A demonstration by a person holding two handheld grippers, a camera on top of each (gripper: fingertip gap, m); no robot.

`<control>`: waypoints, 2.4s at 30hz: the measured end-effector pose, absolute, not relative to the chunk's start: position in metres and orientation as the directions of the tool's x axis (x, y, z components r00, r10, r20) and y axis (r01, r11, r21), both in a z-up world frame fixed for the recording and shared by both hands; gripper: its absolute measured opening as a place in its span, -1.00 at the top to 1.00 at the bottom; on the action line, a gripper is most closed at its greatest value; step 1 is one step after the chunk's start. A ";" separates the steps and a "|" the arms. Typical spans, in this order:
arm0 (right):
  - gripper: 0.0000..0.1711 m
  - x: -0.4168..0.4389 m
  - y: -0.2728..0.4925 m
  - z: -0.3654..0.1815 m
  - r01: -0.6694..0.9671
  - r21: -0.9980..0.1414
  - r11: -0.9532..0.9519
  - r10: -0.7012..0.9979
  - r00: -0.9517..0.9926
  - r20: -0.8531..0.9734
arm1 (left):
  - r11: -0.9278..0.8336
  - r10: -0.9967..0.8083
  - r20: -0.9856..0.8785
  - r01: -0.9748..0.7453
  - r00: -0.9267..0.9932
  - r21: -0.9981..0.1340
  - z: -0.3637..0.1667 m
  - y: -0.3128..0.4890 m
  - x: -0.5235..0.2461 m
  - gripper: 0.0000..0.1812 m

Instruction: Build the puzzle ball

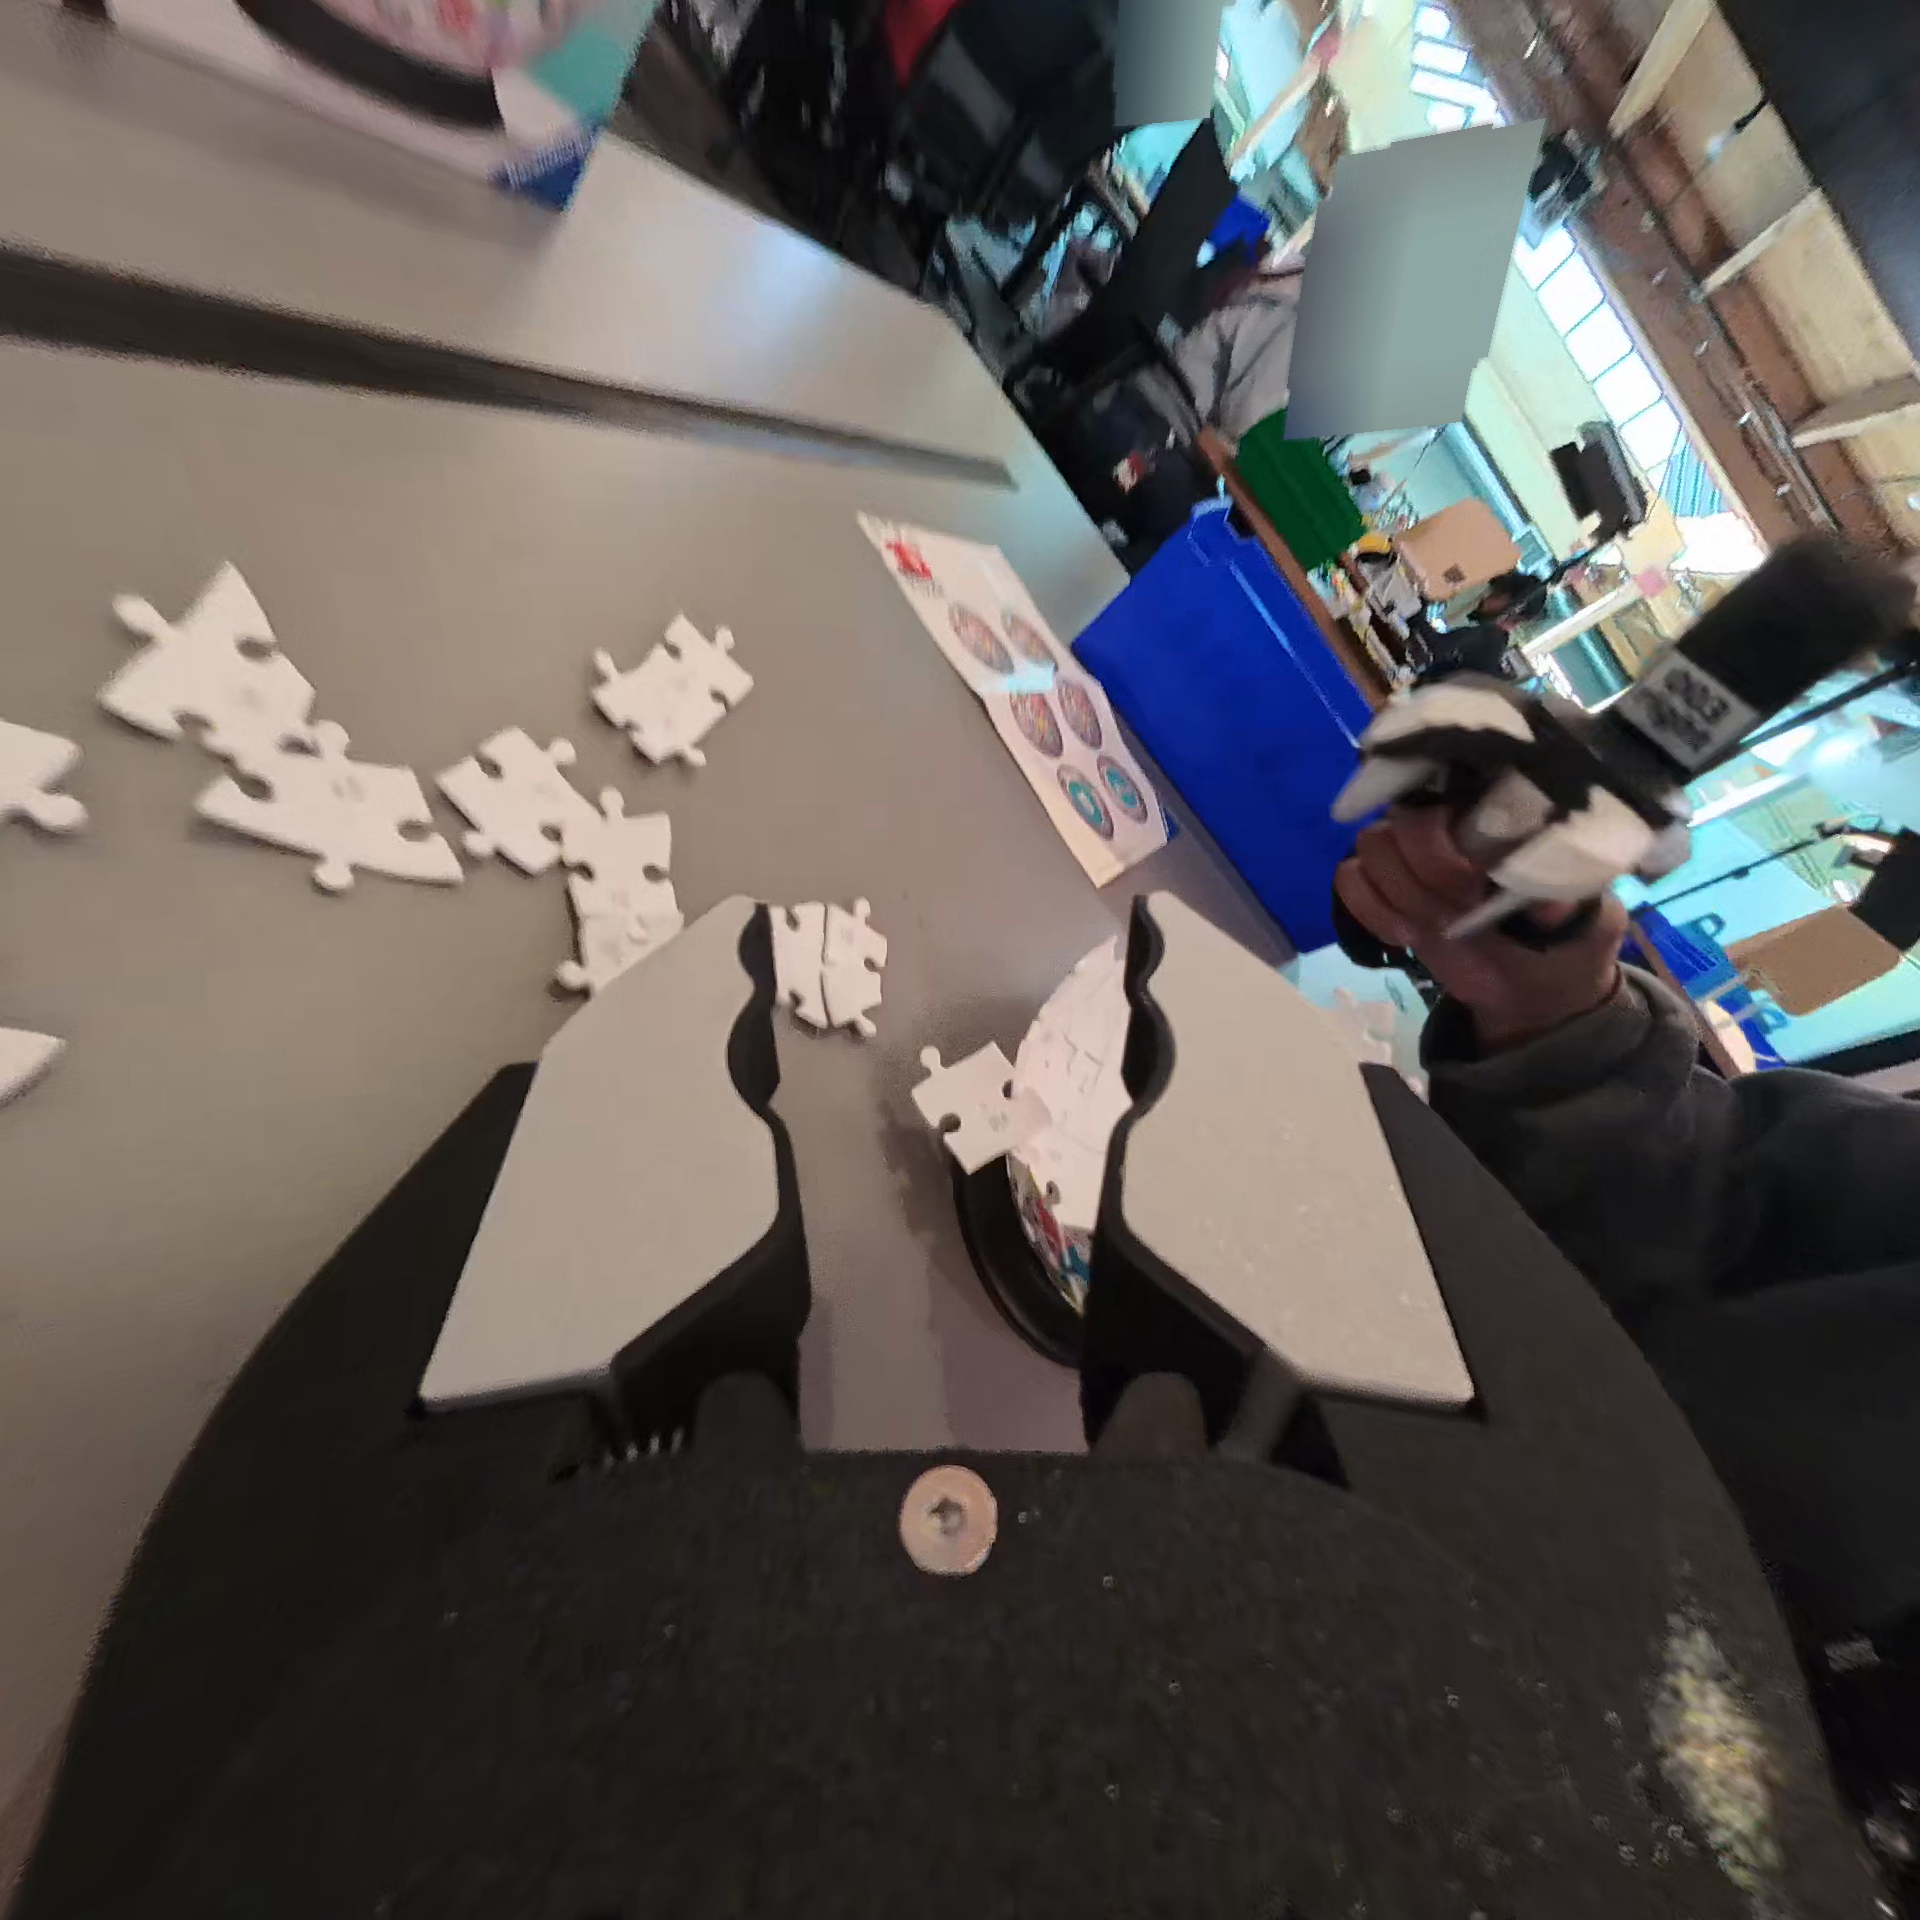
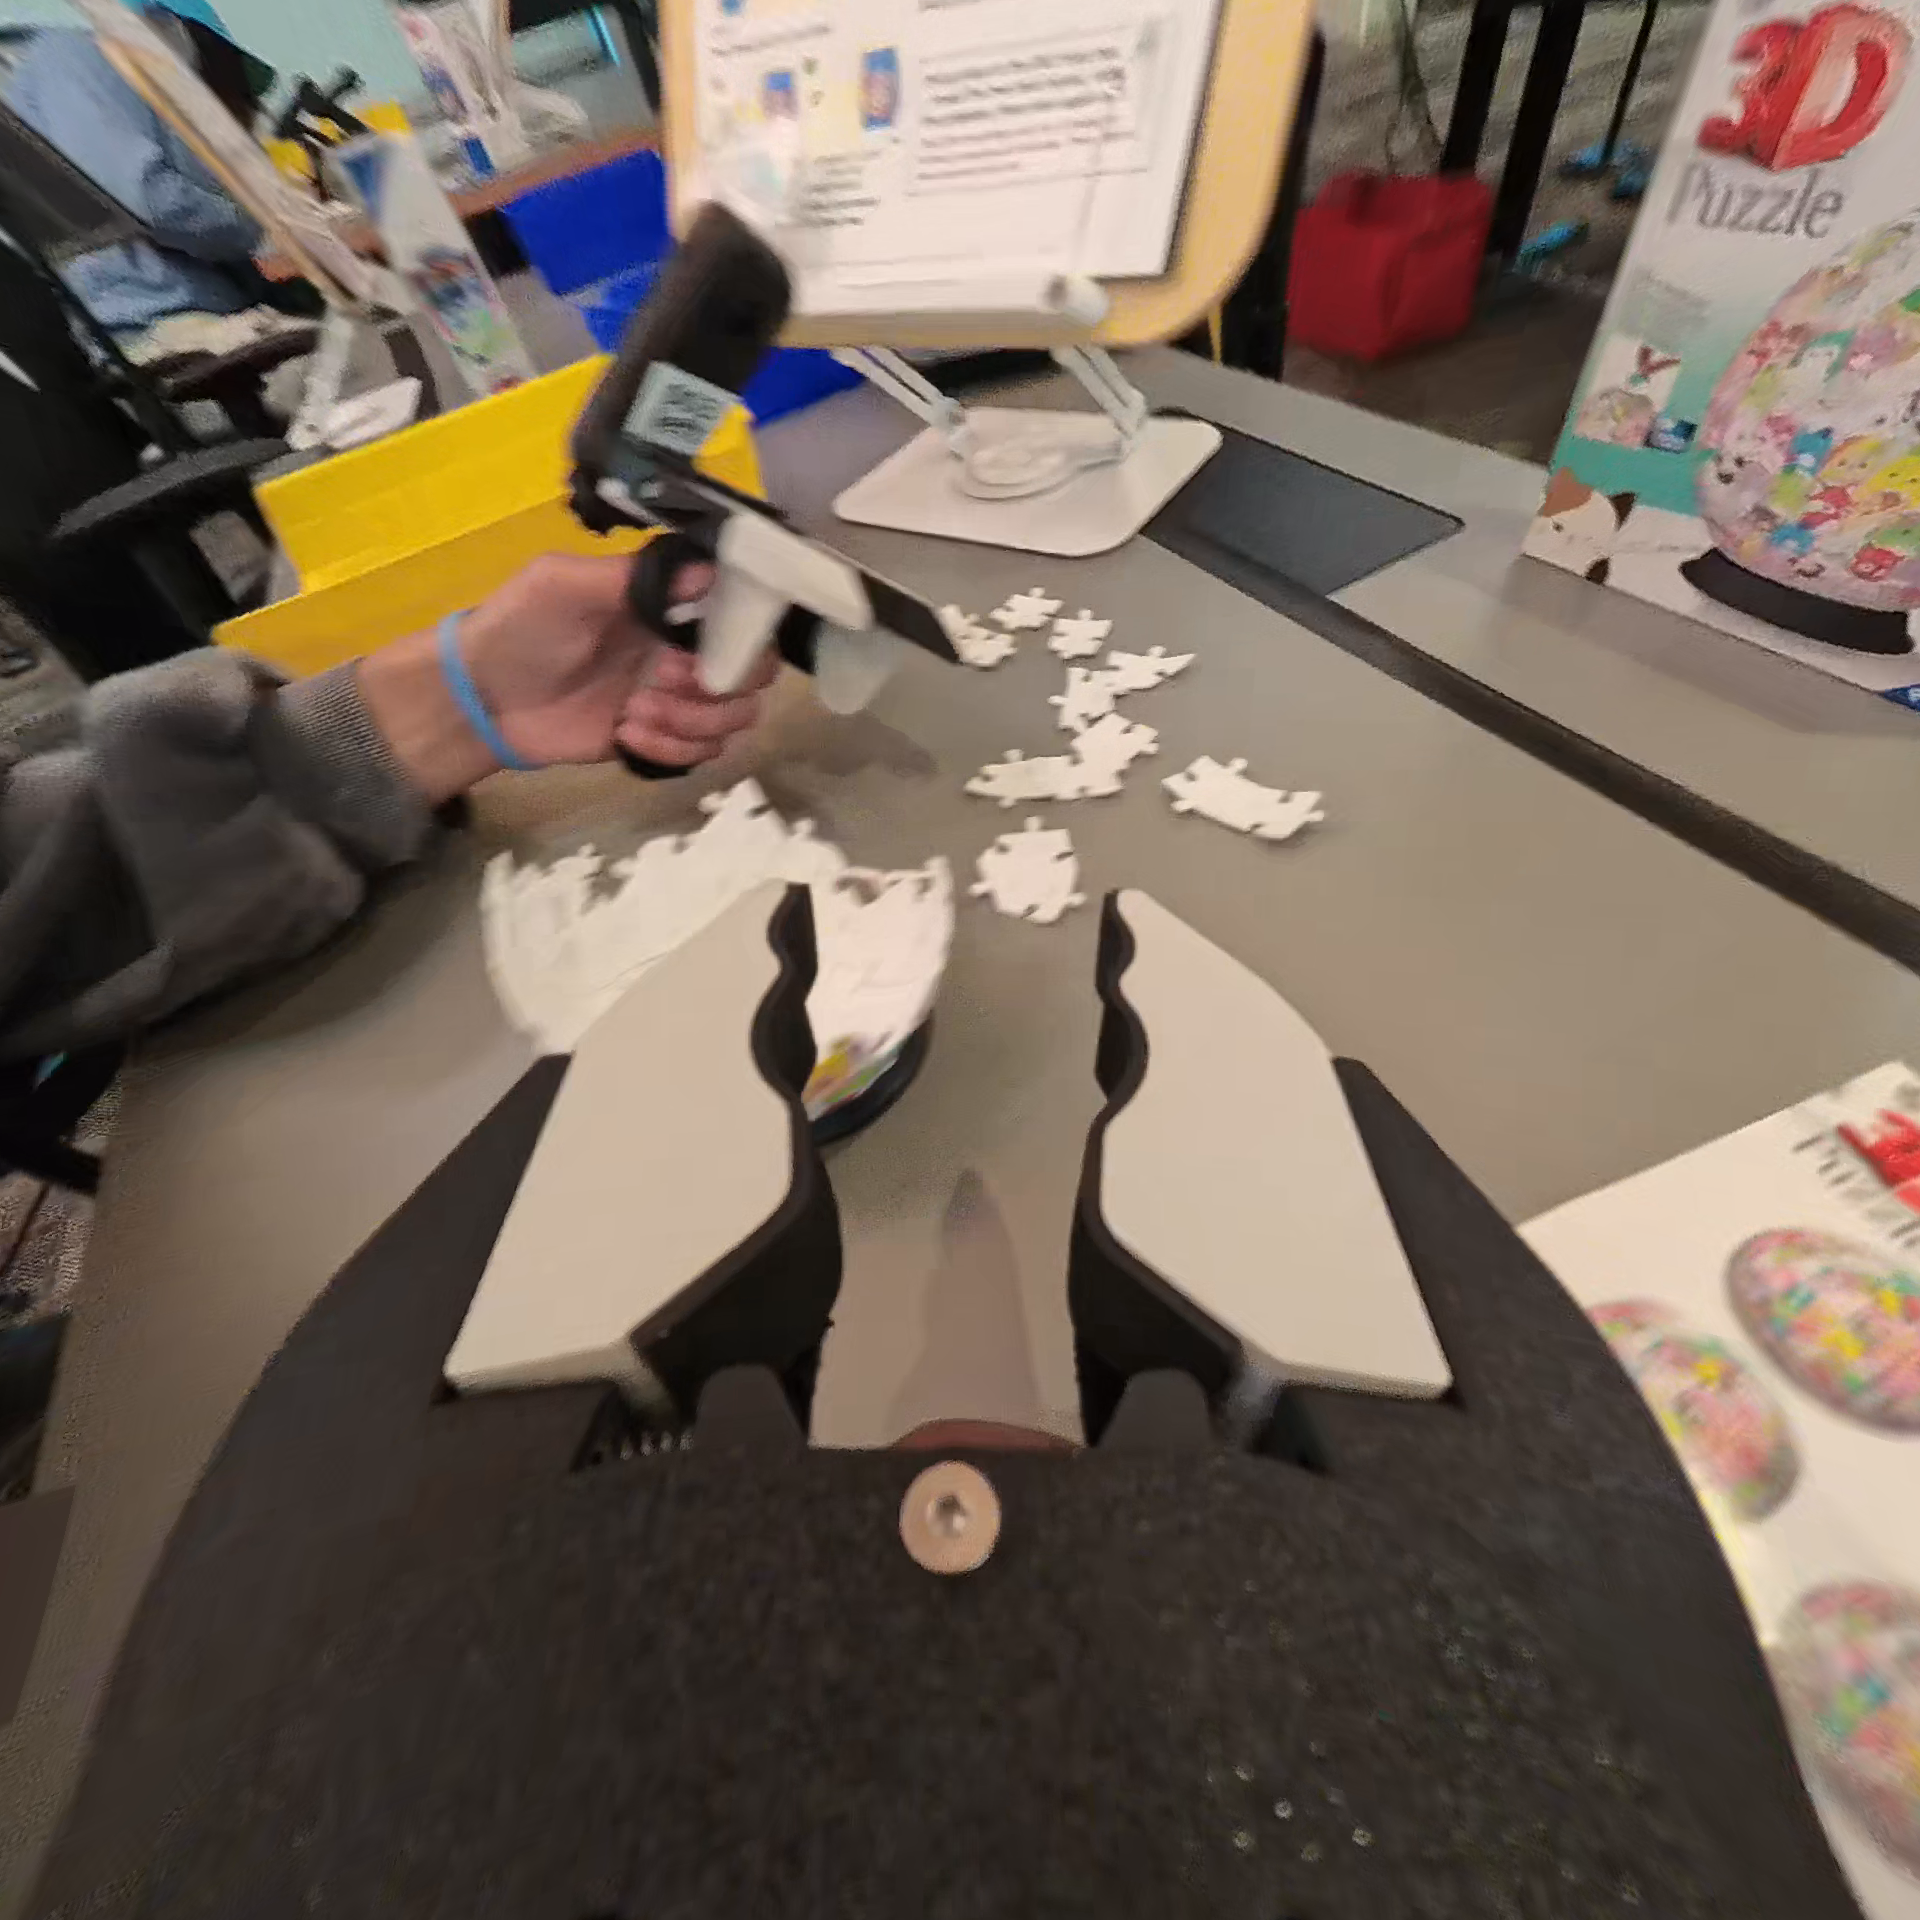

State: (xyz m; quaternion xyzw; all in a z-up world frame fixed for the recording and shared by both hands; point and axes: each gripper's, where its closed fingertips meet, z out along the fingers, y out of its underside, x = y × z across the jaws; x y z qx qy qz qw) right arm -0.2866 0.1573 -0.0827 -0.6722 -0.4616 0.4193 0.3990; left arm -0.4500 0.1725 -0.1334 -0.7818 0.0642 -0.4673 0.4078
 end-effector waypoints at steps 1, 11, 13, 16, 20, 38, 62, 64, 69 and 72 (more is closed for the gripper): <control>0.43 -0.298 0.176 -0.083 0.309 -0.912 -0.269 0.951 0.234 -0.201 | -0.647 -0.487 0.671 0.285 0.559 -0.707 -0.131 0.173 -0.454 0.29; 0.55 -0.380 0.197 -0.197 0.729 -0.682 -0.051 0.970 -0.127 -0.209 | -0.518 -0.436 0.421 0.161 0.795 -0.840 -0.144 0.167 -0.483 0.47; 0.54 -0.379 0.194 -0.207 0.736 -0.675 0.055 0.978 -0.177 -0.113 | -0.522 -0.445 0.385 0.115 0.809 -0.845 -0.150 0.167 -0.479 0.47; 0.54 -0.382 0.192 -0.216 0.725 -0.669 0.162 0.977 -0.213 0.005 | -0.525 -0.454 0.318 0.039 0.833 -0.850 -0.161 0.168 -0.473 0.48; 0.56 -0.391 0.195 -0.219 0.709 -0.677 0.194 0.977 -0.202 0.068 | -0.553 -0.461 0.315 0.008 0.830 -0.833 -0.172 0.168 -0.467 0.48; 0.36 -0.415 0.196 -0.218 0.688 -0.675 0.267 0.952 -0.297 0.074 | -0.567 -0.486 0.301 -0.034 0.820 -0.823 -0.176 0.166 -0.460 0.47; 0.50 -0.425 0.192 -0.145 0.474 -0.735 0.484 0.875 -0.275 0.398 | -0.669 -0.530 0.651 0.204 0.543 -0.715 -0.140 0.187 -0.417 0.92; 0.50 -0.425 0.191 -0.142 0.462 -0.739 0.491 0.871 -0.275 0.407 | -0.663 -0.532 0.654 0.217 0.538 -0.717 -0.138 0.187 -0.420 0.93; 0.45 -0.418 0.185 -0.117 0.389 -0.810 0.439 0.895 -0.265 0.358 | -0.590 -0.595 0.601 0.217 0.534 -0.777 -0.122 0.182 -0.425 0.98; 0.49 -0.415 0.185 -0.098 0.352 -0.896 0.270 0.951 -0.240 0.193 | -0.526 -0.620 0.550 0.224 0.560 -0.821 -0.112 0.179 -0.431 0.98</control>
